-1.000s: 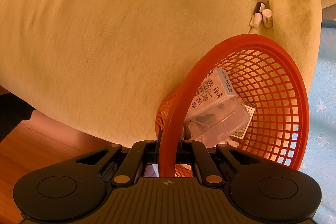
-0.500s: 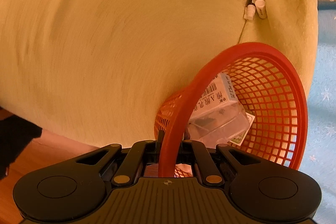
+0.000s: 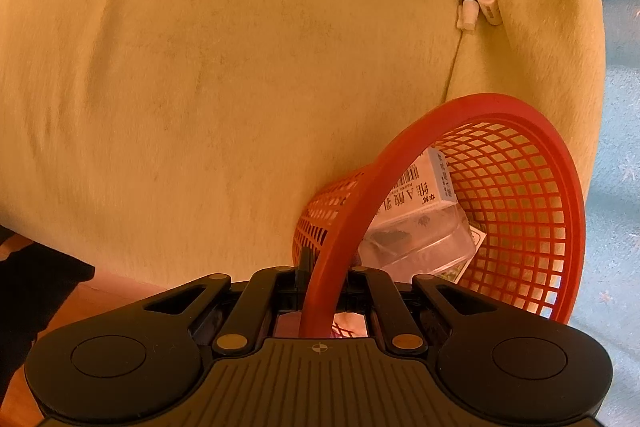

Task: Collect trash
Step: 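Move the left tool to the clear plastic cup and grasp it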

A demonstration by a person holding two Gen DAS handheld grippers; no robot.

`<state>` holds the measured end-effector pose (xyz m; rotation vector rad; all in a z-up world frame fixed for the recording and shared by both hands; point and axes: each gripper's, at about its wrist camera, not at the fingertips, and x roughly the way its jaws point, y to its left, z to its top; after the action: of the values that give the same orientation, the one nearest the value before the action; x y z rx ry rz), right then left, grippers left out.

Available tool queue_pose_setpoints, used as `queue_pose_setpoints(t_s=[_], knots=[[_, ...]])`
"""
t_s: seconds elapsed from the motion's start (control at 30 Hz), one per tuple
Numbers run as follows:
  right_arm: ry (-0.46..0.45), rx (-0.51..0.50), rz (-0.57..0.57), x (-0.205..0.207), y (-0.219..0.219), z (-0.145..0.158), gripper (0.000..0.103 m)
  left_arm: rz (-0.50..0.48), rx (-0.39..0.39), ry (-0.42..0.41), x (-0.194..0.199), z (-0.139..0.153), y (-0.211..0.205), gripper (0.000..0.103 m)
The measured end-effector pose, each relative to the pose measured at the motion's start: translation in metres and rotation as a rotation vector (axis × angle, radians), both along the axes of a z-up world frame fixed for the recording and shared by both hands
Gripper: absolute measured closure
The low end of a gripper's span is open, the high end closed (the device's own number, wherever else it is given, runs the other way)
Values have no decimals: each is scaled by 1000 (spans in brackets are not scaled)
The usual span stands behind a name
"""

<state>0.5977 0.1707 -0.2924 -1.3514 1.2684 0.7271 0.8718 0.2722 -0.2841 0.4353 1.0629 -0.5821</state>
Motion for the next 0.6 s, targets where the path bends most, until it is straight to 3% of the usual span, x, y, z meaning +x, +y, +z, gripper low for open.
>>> queue_pose_setpoints(t_s=[0.27,0.6], knots=[[16,5,0,4,2,0,100,13,5,1,20,-20,-5,11],[20,17,-6,5,1,1,100,65,-7,2,45,-66,-9,25]])
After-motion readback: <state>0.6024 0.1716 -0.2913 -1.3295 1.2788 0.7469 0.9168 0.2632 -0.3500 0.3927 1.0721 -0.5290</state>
